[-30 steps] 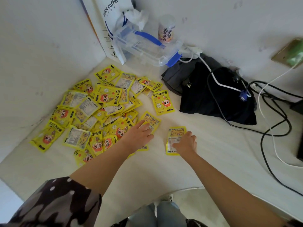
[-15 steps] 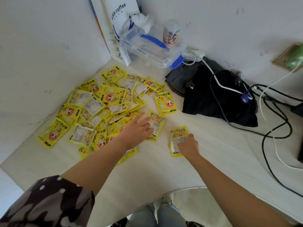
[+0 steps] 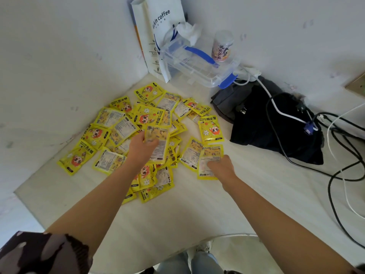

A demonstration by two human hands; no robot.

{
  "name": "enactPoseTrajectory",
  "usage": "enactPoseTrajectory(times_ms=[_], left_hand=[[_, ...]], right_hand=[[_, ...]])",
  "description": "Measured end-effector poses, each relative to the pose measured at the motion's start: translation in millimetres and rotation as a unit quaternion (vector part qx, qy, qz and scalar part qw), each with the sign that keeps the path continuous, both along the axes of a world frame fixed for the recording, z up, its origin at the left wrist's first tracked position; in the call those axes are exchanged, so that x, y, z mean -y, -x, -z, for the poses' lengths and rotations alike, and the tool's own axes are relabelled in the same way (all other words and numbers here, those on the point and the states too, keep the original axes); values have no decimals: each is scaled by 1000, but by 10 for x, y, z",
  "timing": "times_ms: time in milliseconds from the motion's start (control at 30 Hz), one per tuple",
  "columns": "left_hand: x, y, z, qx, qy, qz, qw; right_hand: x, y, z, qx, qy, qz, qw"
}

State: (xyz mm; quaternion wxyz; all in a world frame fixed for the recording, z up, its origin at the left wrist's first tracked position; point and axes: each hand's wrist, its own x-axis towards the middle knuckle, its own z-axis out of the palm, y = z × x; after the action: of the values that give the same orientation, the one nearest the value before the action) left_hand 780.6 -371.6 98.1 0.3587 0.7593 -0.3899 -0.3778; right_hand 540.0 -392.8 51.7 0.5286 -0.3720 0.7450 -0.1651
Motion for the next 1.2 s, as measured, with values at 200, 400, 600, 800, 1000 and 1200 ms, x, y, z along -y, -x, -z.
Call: enactPoseTrajectory(times_ms=[200,400,600,800,1000,1200], left_hand=[[34,-188,131,23,-91,87,992],[94,-196,370,169,-149,209,952],[154,-224,443,246,-144,293,913],[140,-131,414,221,-133,275,926],[154,-97,400,222,-119,283,925],[180,-88,374,221,-125,276,927]], right_hand=[[159,-305,108,37,-18,46,998],[280,-477,247,-8,-38,75,996],[313,-619,285,-128,-68,34,989],[370,-687,278,-156,-83,25,984],[442,-738,295,-156,-89,33,983],[449,-783,357,-147,-90,21,985]])
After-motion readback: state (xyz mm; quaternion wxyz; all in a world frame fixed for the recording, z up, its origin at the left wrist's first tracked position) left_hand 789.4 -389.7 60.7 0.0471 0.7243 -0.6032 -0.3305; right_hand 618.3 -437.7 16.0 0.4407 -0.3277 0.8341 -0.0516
